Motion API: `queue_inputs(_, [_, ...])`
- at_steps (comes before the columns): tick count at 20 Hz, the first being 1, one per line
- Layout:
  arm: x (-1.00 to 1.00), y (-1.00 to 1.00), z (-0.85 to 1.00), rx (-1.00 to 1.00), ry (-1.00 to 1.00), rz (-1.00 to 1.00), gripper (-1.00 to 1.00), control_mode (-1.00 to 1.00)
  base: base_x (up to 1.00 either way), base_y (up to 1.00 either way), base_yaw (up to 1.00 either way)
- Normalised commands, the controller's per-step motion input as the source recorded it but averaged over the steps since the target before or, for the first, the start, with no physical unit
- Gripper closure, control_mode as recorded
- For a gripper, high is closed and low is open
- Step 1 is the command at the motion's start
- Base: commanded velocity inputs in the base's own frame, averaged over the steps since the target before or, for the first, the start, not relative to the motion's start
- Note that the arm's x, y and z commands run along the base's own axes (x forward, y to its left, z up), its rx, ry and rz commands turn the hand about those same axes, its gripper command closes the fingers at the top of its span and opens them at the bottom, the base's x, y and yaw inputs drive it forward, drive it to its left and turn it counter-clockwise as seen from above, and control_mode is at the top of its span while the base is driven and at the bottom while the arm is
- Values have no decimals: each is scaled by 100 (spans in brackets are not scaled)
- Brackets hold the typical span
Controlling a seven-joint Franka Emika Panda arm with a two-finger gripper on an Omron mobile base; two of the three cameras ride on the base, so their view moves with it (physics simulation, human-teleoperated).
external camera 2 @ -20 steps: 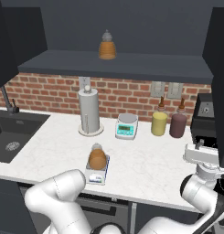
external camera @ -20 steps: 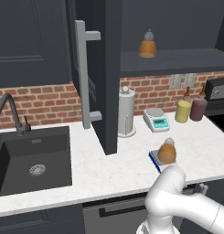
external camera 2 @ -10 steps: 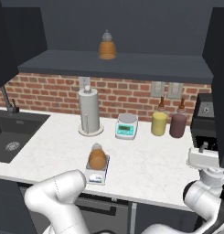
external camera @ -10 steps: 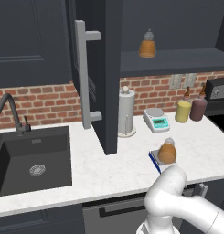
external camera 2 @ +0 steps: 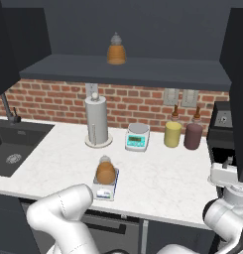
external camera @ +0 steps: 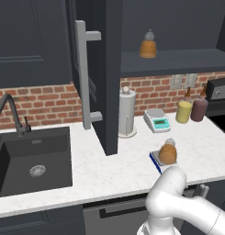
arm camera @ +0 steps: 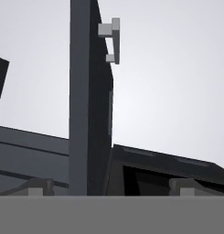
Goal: Pick the honey bottle and place it on the digital scale for weighing, and close the cabinet.
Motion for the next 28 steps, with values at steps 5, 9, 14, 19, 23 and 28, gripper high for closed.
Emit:
queue_inputs(5, [0, -17, -1, 0, 0, 0, -100, -100, 0, 0, 0])
queue_inputs(9, [0, -10, -1, 0, 0, 0, -100, -100, 0, 0, 0])
queue_inputs(14, [0, -6, 0, 0, 0, 0, -100, -100, 0, 0, 0])
queue_inputs(19, [0, -7, 0, 0, 0, 0, -100, -100, 0, 0, 0])
queue_inputs(23, [0, -13, -1, 0, 0, 0, -100, -100, 0, 0, 0])
queue_inputs(28, [1, -12, -9, 0, 6, 0, -100, -100, 0, 0, 0])
